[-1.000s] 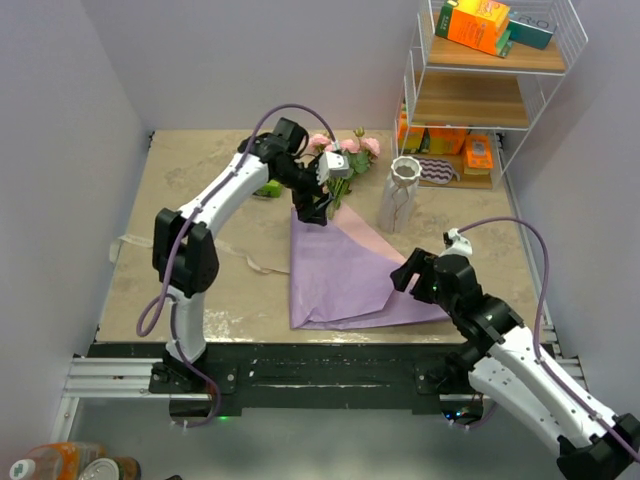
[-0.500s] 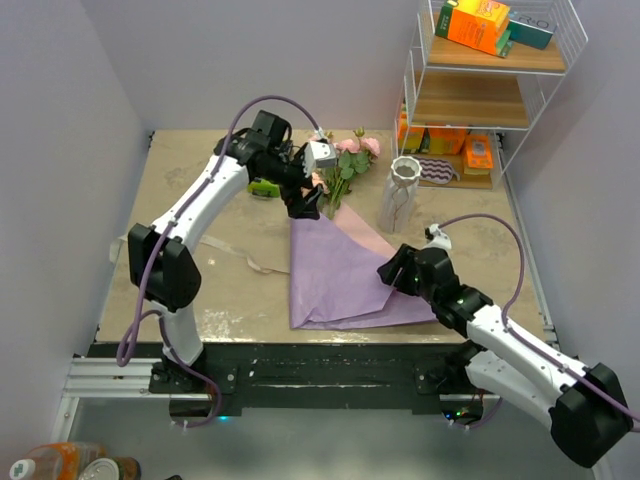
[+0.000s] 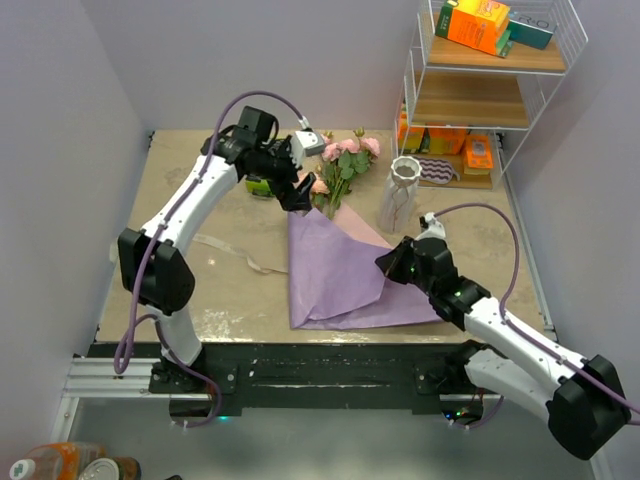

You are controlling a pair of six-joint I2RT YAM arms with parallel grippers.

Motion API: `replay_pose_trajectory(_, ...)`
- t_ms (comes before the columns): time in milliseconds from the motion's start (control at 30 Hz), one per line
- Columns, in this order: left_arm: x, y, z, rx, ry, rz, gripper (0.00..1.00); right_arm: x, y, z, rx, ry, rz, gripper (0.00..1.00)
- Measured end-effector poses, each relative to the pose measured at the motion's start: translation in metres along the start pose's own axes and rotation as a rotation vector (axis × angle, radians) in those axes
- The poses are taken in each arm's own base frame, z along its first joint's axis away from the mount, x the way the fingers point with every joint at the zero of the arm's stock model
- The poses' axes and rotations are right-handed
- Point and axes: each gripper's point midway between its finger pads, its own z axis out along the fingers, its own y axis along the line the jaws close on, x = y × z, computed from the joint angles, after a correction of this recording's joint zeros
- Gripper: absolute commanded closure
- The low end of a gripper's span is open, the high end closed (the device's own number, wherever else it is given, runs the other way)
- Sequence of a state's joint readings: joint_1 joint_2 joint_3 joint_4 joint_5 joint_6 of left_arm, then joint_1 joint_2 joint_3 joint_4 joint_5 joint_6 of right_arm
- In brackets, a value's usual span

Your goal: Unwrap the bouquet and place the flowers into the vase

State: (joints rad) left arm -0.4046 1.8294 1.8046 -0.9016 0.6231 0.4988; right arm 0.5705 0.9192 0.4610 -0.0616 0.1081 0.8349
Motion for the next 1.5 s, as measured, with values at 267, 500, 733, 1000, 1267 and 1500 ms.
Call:
replay_pose_trajectory(267, -0.021, 0.049, -0.062, -0.222, -0.113, -0.147, 0.01, -0.024, 0.071, -0.020, -0.168, -0.040, -0.074, 1.00)
replay_pose_trajectory(500, -0.046, 0.077, -0.138, -0.455, -0.251, -0.241, 0.01, 0.006, 0.174, -0.031, -0.363, 0.045, -0.217, 1.00)
replay_pose_trajectory(733, -0.056, 0.075, -0.197, -0.601, -0.325, -0.288, 0.01, 0.064, 0.265, -0.011, -0.489, 0.146, -0.349, 1.00)
replay_pose_trajectory(1000, -0.065, 0.042, -0.271, -0.800, -0.413, -0.273, 0.01, 0.125, 0.340, 0.040, -0.593, 0.228, -0.414, 0.97)
replay_pose_trajectory(1267, -0.066, 0.009, -0.320, -0.937, -0.489, -0.237, 0.01, 0.170, 0.362, 0.077, -0.655, 0.322, -0.445, 0.15)
replay_pose_trajectory(1500, -0.060, 0.025, -0.310, -0.940, -0.450, -0.266, 0.01, 0.174, 0.373, 0.078, -0.694, 0.337, -0.479, 0.09)
